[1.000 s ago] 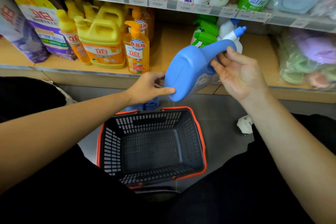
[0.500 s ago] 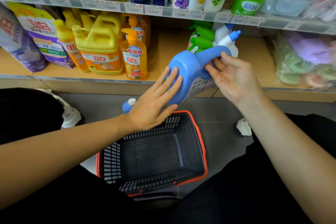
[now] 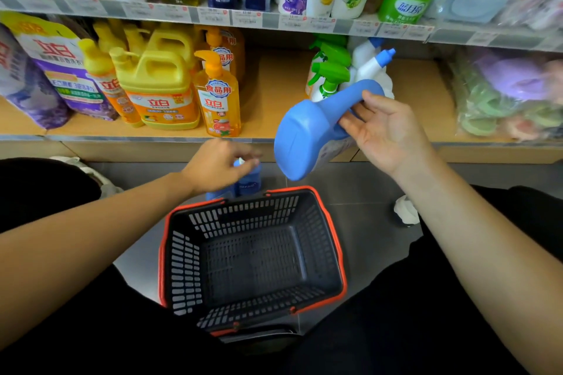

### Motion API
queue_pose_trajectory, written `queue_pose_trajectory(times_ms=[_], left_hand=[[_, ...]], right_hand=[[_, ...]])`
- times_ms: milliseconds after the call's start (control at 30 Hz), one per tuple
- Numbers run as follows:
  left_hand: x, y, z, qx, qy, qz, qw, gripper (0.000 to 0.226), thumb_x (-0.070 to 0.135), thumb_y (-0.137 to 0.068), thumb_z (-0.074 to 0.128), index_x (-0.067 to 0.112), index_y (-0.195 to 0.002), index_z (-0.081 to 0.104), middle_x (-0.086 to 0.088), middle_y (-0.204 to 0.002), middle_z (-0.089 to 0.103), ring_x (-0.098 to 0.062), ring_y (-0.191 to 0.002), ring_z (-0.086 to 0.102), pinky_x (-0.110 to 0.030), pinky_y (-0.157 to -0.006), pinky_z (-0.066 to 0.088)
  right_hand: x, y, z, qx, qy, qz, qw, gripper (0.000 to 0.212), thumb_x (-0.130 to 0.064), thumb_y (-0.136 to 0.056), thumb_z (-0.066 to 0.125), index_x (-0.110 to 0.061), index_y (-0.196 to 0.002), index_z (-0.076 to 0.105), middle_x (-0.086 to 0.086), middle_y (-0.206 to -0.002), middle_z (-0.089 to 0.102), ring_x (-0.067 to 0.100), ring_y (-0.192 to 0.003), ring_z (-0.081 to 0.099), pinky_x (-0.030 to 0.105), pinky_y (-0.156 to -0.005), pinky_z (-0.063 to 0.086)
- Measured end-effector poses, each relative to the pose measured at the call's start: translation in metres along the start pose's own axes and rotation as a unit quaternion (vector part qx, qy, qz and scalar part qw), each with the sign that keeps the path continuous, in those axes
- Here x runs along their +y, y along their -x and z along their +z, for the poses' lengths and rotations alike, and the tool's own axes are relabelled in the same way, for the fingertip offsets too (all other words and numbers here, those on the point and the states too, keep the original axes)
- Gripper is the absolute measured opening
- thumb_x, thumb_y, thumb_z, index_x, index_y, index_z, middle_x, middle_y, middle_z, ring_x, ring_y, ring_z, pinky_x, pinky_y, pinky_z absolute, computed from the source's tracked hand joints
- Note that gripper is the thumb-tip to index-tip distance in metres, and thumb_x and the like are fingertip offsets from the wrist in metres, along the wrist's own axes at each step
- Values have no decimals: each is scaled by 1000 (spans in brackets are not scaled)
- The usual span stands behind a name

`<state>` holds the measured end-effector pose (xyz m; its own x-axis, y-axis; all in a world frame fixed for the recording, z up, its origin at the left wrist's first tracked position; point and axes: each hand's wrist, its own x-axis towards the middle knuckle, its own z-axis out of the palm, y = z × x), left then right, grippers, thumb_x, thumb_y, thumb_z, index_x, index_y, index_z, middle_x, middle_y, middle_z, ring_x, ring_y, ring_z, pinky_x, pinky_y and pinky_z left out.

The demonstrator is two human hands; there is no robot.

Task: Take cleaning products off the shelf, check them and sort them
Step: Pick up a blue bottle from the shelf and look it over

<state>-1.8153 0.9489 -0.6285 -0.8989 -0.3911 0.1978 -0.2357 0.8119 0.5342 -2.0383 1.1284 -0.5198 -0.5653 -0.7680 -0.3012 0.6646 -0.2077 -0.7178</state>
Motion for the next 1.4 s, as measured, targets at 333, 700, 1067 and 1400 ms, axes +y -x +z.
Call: queue_pose_trajectory(times_ms=[333, 700, 1067, 1400], left_hand=[[26, -44, -14, -7, 328, -197, 924, 21, 24, -103, 59, 19, -120, 69, -5, -107, 76, -14, -99, 70, -37, -90, 55], [26, -66, 2, -60, 498, -316, 805, 31, 49, -100, 57, 22, -114, 65, 2, -109, 74, -18, -94, 75, -34, -82, 59], [16, -76, -24, 67, 473, -242, 845, 37, 31, -96, 68, 13, -127, 62, -1, -106, 71, -9, -91, 72, -26, -73, 59], [5, -124, -56, 151, 256, -119, 947, 45, 30, -89, 78, 15, -128, 60, 0, -117, 68, -16, -108, 63, -40, -95, 55]], right_hand=[[14, 13, -23, -37, 243, 11, 969, 28, -19, -85, 65, -5, -109, 65, 6, -97, 68, 17, -90, 66, 30, -80, 55], [16, 12, -37, -127, 508, -36, 851, 26, -19, -74, 74, -5, -96, 73, 1, -67, 67, 11, -56, 60, 23, -58, 49], [12, -37, -37, -145, 645, -140, 737, 23, -24, -82, 81, -4, -79, 70, 12, -64, 70, 24, -62, 69, 48, -66, 54], [30, -104, -20, -101, 653, -129, 740, 37, -20, -75, 87, -1, -99, 65, 13, -101, 75, 28, -98, 71, 56, -83, 55]])
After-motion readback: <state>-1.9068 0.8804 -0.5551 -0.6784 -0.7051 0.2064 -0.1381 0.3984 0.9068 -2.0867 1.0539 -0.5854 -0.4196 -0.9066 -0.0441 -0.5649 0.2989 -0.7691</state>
